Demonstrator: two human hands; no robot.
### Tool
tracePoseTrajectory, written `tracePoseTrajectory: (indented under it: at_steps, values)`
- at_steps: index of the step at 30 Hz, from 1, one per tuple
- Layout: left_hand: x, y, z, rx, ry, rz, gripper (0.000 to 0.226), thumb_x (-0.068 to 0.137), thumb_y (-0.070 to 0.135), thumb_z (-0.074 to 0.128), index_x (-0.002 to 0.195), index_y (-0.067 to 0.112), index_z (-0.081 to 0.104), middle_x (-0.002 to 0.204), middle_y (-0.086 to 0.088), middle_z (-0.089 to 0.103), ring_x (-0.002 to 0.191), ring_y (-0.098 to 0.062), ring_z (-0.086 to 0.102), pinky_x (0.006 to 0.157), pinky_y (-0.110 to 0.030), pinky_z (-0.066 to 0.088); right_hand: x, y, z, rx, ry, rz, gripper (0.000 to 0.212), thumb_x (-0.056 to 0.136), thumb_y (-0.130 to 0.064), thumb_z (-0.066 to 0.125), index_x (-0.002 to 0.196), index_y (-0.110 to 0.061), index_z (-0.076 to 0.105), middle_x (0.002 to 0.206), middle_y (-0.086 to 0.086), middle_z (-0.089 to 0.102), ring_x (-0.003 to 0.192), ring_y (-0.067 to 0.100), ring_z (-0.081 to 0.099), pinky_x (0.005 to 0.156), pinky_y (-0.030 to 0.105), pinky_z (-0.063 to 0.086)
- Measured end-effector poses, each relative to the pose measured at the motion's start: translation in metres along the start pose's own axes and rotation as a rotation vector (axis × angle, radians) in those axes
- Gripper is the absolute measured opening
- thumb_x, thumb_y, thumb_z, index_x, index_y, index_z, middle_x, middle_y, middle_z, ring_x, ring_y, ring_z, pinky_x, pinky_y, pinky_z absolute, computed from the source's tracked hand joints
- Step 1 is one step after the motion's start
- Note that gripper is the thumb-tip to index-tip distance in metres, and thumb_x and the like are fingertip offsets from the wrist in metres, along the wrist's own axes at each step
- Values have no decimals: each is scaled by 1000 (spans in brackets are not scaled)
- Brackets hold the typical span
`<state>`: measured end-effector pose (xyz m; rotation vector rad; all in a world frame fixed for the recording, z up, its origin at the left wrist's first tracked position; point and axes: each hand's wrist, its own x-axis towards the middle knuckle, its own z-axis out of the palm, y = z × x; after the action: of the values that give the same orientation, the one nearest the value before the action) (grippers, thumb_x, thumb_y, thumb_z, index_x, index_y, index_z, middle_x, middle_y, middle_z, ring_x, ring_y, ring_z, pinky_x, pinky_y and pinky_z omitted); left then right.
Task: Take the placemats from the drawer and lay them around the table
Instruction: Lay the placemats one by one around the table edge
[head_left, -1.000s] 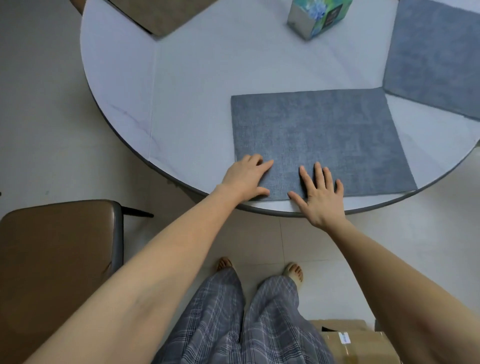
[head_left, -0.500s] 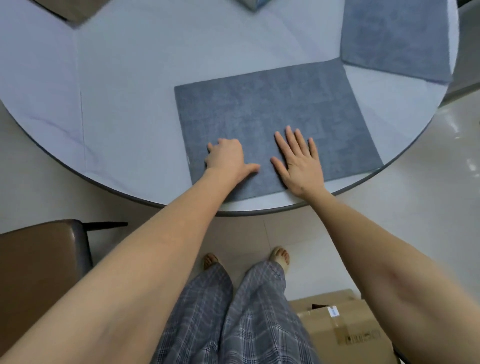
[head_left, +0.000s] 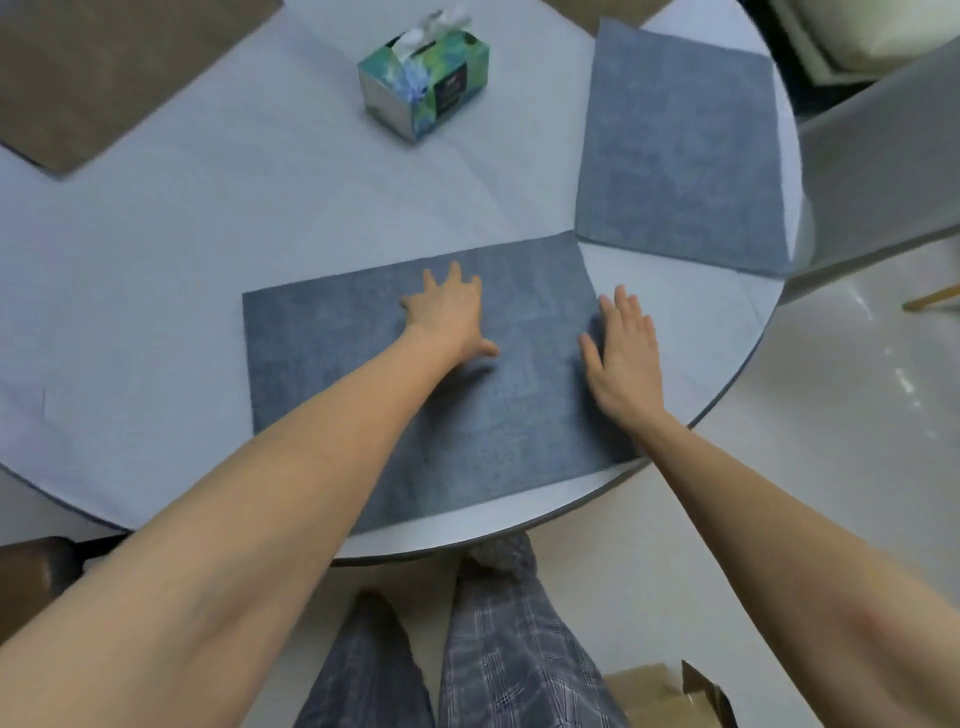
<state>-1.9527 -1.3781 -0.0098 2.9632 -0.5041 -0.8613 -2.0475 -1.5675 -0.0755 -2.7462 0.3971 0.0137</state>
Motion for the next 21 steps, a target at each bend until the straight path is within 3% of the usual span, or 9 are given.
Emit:
tracePoseTrajectory:
  at_steps: [3, 8, 14, 21]
  values:
    - [35, 18, 1, -58, -165, -48, 140, 56, 60, 83, 153, 28, -13, 159, -2, -24, 145, -42, -15, 105, -75, 15, 54, -1, 1, -58, -95, -247, 58, 99, -31, 40, 149, -8, 23, 159, 11, 14, 148, 25, 9, 120, 34, 0]
    - [57, 23, 14, -112, -233, -93, 149, 51, 60, 86, 149, 33, -23, 154, 3, -37, 144, -38, -24, 105, -76, 11, 105, 1, 23, -186, -277, -535, 64, 98, -48, 25, 152, -17, 12, 161, 4, 5, 149, 17, 3, 121, 33, -3]
    - [61, 29, 9, -107, -254, -137, 151, 49, 55, 89, 149, 33, -21, 155, 1, -34, 144, -40, -22, 105, -76, 14, 117, 12, 32, -133, -189, -360, 69, 97, -48, 22, 152, -9, 8, 161, 8, 5, 149, 18, 2, 121, 31, 0]
    - [64, 29, 9, -129, -245, -137, 152, 45, 51, 91, 151, 32, -16, 155, 1, -34, 144, -41, -22, 104, -77, 13, 115, 10, 32, -148, -160, -353, 67, 98, -45, 25, 151, -5, 15, 159, 12, 13, 148, 23, 8, 121, 36, 1]
